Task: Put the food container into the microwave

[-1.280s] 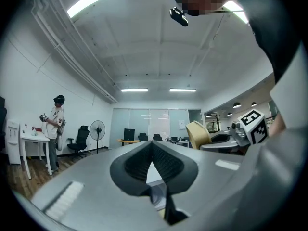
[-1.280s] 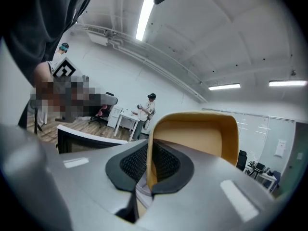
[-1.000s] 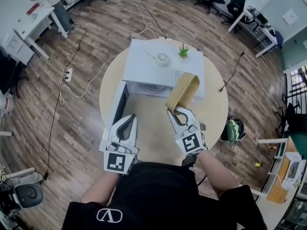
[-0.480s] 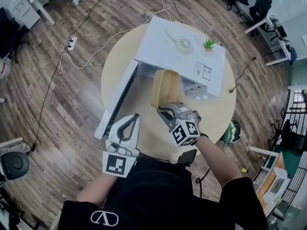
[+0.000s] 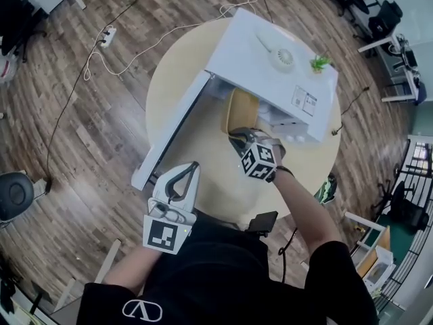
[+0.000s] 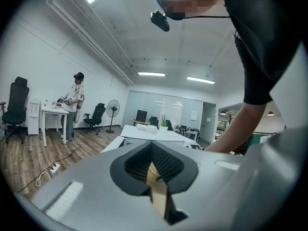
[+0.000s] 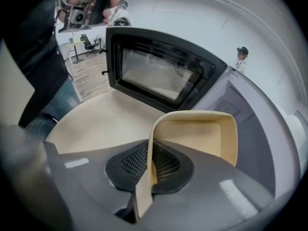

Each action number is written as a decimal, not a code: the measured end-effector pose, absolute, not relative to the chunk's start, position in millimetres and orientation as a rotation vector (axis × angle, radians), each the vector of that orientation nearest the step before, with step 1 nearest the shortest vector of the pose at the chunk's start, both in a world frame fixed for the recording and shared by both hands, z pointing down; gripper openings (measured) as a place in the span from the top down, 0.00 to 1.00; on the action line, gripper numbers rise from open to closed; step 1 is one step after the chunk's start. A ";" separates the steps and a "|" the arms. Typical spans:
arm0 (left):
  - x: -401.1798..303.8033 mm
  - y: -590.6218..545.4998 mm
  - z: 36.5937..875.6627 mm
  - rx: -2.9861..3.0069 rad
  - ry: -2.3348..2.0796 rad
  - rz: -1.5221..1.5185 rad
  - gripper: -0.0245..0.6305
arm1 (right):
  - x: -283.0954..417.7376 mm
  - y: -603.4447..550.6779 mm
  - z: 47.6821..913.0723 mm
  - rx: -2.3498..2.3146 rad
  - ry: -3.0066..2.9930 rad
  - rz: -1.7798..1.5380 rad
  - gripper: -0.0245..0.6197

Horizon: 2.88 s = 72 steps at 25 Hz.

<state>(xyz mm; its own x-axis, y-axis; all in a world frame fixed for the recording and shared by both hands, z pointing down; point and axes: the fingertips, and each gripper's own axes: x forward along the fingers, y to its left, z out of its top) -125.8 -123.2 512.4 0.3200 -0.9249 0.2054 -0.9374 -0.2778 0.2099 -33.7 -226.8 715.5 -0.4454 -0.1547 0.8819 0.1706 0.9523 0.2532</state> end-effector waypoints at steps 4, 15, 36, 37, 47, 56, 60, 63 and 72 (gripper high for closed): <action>-125.7 -117.6 520.5 2.276 -1.674 0.063 0.96 | -33.9 -269.8 726.3 0.073 -1.951 -0.359 0.94; -122.0 -99.2 541.7 2.207 -1.645 0.068 0.96 | -30.0 -346.3 745.8 0.274 -1.816 -0.400 0.94; -114.3 -94.4 538.5 2.365 -1.665 0.041 0.96 | -32.7 -385.1 761.9 0.420 -1.768 -0.479 0.93; -113.7 -94.2 538.5 2.368 -1.663 0.039 0.96 | -33.1 -386.2 762.0 0.433 -1.769 -0.484 0.93; -110.1 -79.5 558.0 2.197 -1.586 0.056 0.96 | -32.4 -389.4 752.4 0.565 -1.792 -0.561 0.77; -105.0 -87.9 547.9 2.299 -1.586 0.084 0.96 | -13.7 -357.6 729.0 0.672 -1.834 -0.564 0.77; -102.3 -92.0 545.7 2.256 -1.560 0.109 0.96 | 3.9 -320.6 717.2 0.656 -1.852 -0.512 0.77; -98.8 -100.4 534.9 2.301 -1.558 0.115 0.96 | 20.2 -280.6 723.9 0.574 -1.850 -0.438 0.77; -71.4 -123.8 491.4 2.452 -1.523 0.135 0.96 | 68.6 -146.2 713.1 0.311 -1.921 -0.187 0.81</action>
<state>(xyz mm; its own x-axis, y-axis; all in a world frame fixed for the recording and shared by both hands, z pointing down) -71.4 -123.8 491.4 0.4492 -0.8686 0.2092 -0.8918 -0.4219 0.1631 68.6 -146.2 713.1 -0.3398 -0.3033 0.8902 -0.1261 0.9527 0.2764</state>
